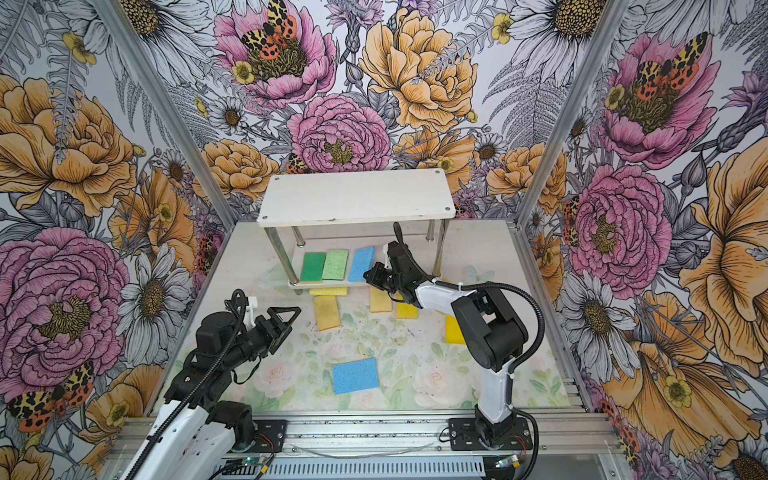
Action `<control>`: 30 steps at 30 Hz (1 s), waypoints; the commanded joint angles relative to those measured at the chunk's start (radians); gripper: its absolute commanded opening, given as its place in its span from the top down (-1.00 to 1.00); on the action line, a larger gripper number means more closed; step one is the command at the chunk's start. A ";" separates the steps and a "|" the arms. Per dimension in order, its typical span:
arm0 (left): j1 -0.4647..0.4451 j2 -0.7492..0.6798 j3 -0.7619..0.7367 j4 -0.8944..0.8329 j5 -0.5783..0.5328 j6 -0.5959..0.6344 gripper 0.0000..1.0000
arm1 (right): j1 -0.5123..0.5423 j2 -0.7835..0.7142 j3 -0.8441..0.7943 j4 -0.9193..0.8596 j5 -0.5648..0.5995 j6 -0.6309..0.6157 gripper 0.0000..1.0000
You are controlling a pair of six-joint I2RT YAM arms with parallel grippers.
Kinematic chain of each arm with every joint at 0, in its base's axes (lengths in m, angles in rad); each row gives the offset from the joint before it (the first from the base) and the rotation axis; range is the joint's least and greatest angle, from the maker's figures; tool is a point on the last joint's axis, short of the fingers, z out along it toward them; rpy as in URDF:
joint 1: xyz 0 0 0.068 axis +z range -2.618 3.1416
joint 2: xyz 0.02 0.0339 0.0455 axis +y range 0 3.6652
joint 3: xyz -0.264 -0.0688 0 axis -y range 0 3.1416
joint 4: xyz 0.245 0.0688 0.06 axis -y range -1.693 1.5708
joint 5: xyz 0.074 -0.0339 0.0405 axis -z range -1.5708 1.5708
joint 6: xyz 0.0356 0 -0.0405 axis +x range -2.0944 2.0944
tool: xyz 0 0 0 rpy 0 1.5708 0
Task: Place and organize the cleaning sponges onto the shelf
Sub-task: 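Carry the blue sponge onto the lower shelf tier while the left arm withdraws, then set the blue sponge beside the green sponges and open the right gripper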
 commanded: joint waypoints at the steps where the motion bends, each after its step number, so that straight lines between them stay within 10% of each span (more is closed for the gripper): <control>1: 0.018 -0.011 -0.019 -0.004 0.042 0.019 -0.77 | -0.012 0.029 0.051 -0.040 -0.057 -0.035 1.00; 30: 0.025 0.012 -0.040 0.011 0.054 0.015 -0.88 | -0.053 0.151 0.199 -0.190 -0.204 -0.119 0.98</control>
